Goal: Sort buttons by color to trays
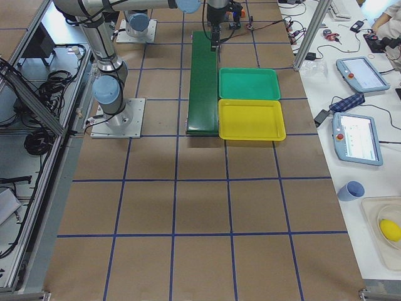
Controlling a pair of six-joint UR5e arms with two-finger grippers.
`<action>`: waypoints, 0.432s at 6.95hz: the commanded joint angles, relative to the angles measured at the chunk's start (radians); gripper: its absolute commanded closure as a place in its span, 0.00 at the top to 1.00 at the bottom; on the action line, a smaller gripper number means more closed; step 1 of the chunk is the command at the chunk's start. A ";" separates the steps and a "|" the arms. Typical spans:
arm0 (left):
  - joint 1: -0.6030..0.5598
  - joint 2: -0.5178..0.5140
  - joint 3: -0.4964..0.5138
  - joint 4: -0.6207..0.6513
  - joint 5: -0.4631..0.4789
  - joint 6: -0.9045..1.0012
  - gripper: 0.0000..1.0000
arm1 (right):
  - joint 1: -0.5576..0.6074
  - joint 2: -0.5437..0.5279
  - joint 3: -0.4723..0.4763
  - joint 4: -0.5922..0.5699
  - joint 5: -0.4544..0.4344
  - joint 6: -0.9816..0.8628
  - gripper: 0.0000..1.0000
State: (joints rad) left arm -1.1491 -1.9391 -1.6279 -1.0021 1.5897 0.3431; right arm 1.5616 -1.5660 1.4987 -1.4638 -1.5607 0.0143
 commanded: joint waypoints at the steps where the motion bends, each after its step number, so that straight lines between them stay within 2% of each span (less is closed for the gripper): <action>1: 0.009 -0.140 0.079 0.080 -0.002 0.031 1.00 | 0.000 0.001 0.000 -0.001 0.002 0.000 1.00; 2: 0.009 -0.194 0.139 0.074 -0.004 0.043 1.00 | 0.000 0.001 0.000 0.000 0.002 0.000 1.00; 3: 0.009 -0.227 0.157 0.071 -0.004 0.047 1.00 | 0.000 0.001 0.000 0.000 0.002 0.000 1.00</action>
State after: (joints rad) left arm -1.1402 -2.1165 -1.5093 -0.9297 1.5869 0.3828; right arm 1.5616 -1.5647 1.4987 -1.4639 -1.5586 0.0139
